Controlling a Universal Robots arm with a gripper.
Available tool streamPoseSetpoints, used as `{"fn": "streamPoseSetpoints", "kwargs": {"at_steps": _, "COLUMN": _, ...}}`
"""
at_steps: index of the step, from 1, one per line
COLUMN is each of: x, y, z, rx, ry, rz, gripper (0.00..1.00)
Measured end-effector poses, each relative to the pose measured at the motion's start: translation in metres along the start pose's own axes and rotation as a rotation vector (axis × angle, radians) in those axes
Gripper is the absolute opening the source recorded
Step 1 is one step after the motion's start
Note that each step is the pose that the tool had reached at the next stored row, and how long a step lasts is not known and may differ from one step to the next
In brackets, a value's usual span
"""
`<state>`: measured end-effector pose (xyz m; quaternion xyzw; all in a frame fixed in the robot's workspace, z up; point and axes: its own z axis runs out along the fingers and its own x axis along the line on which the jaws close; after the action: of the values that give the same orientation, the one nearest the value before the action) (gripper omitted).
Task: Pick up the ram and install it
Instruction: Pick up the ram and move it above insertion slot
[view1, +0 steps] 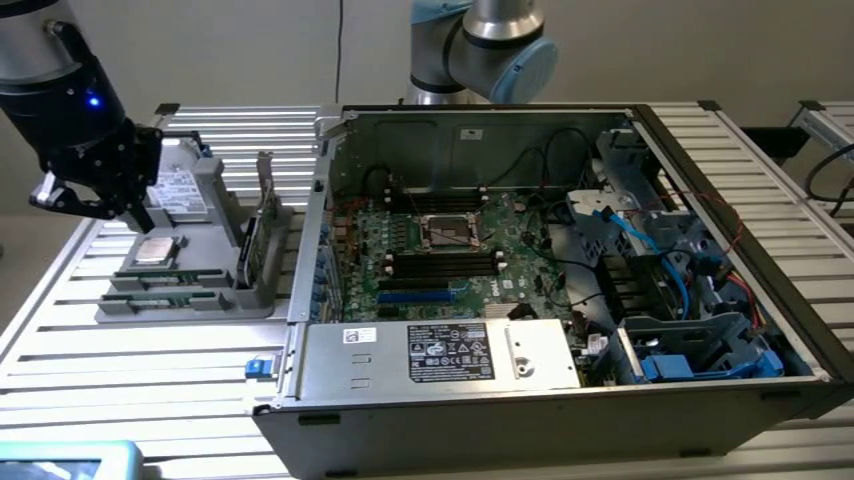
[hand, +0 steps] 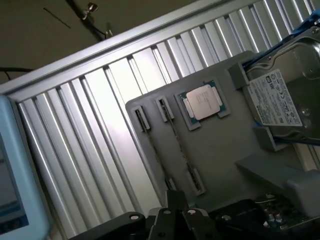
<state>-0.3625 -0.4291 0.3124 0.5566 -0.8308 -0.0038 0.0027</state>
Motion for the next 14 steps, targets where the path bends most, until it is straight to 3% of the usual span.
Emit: {"fn": "streamPoseSetpoints", "kwargs": {"at_steps": 14, "x": 0.0000, "y": 0.0000, "z": 0.0012, "rx": 0.0020, "ry": 0.0016, "rz": -0.255, "gripper": 0.11}}
